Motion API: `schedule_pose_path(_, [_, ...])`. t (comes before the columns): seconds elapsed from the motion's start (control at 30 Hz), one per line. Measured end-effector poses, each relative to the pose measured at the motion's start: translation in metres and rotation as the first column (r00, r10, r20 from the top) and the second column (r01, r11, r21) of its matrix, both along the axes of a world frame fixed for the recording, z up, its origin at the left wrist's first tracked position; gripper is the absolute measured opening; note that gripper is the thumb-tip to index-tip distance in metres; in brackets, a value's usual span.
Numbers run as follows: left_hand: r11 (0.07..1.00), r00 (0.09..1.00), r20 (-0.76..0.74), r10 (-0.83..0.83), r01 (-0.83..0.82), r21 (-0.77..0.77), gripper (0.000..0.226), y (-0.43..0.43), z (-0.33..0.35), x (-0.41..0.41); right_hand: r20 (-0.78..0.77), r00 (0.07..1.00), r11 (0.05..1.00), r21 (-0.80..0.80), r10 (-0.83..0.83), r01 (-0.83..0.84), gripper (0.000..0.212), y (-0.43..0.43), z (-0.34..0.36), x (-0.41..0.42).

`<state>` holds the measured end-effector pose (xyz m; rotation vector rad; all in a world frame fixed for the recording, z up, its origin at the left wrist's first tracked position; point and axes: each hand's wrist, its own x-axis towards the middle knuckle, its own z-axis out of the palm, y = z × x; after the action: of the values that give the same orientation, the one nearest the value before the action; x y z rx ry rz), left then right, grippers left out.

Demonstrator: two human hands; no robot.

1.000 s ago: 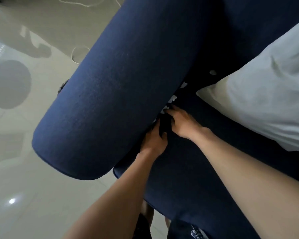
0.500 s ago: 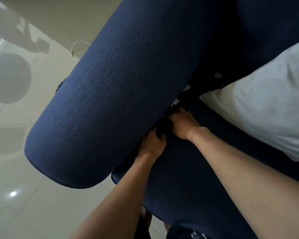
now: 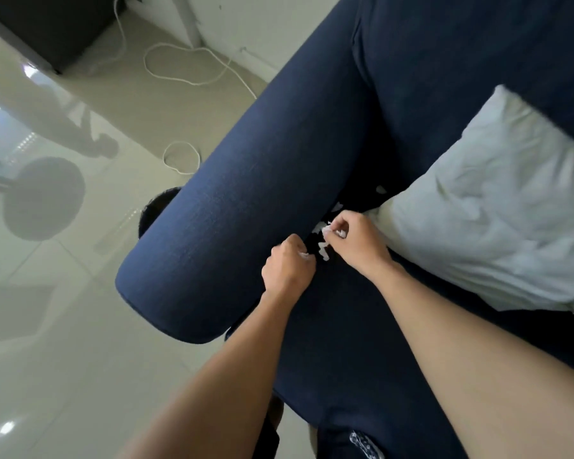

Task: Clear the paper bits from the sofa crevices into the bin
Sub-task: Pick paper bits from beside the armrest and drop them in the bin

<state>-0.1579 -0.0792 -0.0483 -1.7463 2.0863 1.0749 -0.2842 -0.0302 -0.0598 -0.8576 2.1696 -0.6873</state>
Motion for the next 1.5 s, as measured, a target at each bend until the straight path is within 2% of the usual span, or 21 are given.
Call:
schedule_pose_path(0.07, [0.999,1.0,-0.028,0.014,-0.015,-0.029,0.01,-0.009,0.024,-0.005,-0.034,0.999,0.998,-0.046,-0.035,0.033,0.012,-0.009,0.024,-0.005])
schedule_pose_path(0.13, [0.998,0.997,-0.076,0.023,-0.028,-0.059,0.013,-0.02,0.043,-0.008,-0.055,0.996,0.995,-0.074,-0.072,0.067,0.024,-0.02,0.045,-0.009])
schedule_pose_path(0.27, [0.992,0.986,-0.158,0.055,-0.072,-0.102,0.029,-0.053,0.068,-0.003,-0.062,0.993,0.987,-0.129,-0.102,0.093,0.021,-0.047,0.066,-0.003])
schedule_pose_path(0.37, [0.981,0.963,-0.234,0.135,-0.163,-0.108,0.019,-0.087,0.077,0.008,-0.05,0.991,0.983,-0.142,-0.123,0.115,0.019,-0.073,0.075,0.009])
schedule_pose_path(0.47, [0.957,0.92,-0.328,0.212,-0.264,-0.123,0.016,-0.121,0.085,0.027,-0.043,0.993,0.985,-0.138,-0.112,0.105,0.024,-0.102,0.078,0.032])
schedule_pose_path(0.57, [0.921,0.874,-0.376,0.307,-0.372,-0.113,0.018,-0.154,0.088,0.052,-0.045,0.999,0.99,-0.14,-0.029,0.022,0.026,-0.138,0.081,0.059])
schedule_pose_path(0.73, [0.884,0.845,-0.363,0.393,-0.456,-0.105,0.019,-0.212,0.078,0.105,-0.06,0.996,0.99,-0.12,0.07,-0.077,0.021,-0.205,0.082,0.103])
schedule_pose_path(1.1, [0.807,0.789,-0.242,0.564,-0.589,-0.039,0.022,-0.289,0.03,0.215,0.042,0.959,0.96,-0.023,0.28,-0.279,0.013,-0.303,0.041,0.199])
schedule_pose_path(1.23, [0.797,0.779,-0.215,0.589,-0.604,-0.006,0.021,-0.303,0.016,0.231,0.048,0.952,0.953,-0.01,0.302,-0.302,0.017,-0.32,0.027,0.218])
schedule_pose_path(1.4, [0.811,0.8,-0.146,0.582,-0.585,0.028,0.041,-0.31,0.018,0.239,0.138,0.916,0.914,0.106,0.376,-0.391,0.042,-0.33,0.023,0.227])
schedule_pose_path(1.5, [0.815,0.808,-0.119,0.577,-0.58,0.011,0.044,-0.307,0.026,0.238,0.135,0.912,0.906,0.127,0.386,-0.403,0.046,-0.326,0.032,0.222])
